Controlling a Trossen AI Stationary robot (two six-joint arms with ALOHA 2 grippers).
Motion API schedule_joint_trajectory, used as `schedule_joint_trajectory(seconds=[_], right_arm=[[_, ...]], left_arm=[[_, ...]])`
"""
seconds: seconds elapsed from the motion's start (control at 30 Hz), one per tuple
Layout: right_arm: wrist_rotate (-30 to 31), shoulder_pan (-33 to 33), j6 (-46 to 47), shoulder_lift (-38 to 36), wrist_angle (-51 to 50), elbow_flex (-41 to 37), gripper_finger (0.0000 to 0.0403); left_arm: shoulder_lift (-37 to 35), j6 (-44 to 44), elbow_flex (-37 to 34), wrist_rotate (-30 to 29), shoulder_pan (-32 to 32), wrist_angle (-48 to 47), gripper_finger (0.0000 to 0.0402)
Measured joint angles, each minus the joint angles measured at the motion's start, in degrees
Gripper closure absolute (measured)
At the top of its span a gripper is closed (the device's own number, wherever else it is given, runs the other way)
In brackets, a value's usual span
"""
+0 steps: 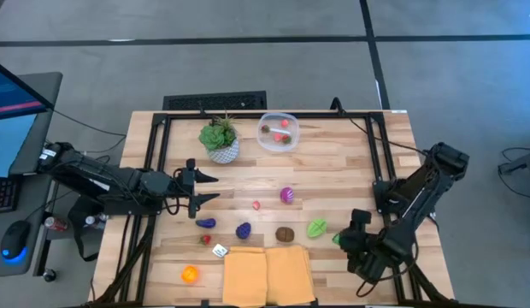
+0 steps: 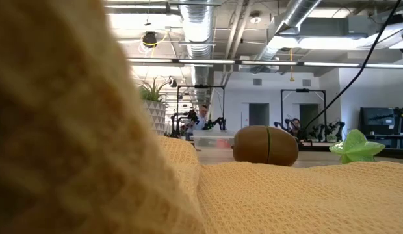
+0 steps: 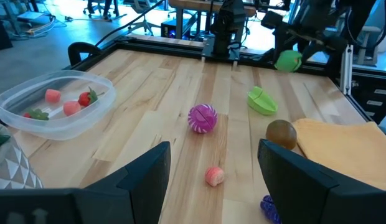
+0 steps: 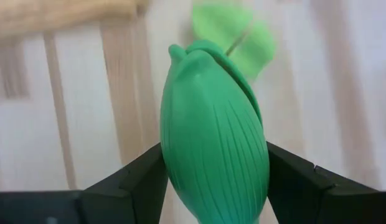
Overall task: Pick and placing Produce into tupperware
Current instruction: Put the corn into the transparent bin
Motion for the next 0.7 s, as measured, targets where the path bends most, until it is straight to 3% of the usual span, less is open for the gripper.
schedule_joint_trajectory(seconds=[0.5,0.7], right_arm=[[27.89,-3.45,-0.53,-1.52,-0.80,0.00,0.0147],[33.30,-9.06,-0.54,-1.50,-0.35,0.00,0.0147]], left_arm=[[0.00,2.11,0.00,0.17,0.00,0.00,0.0168],[0.00,2.58,0.00,0.26,0.01,-0.02,0.0168]])
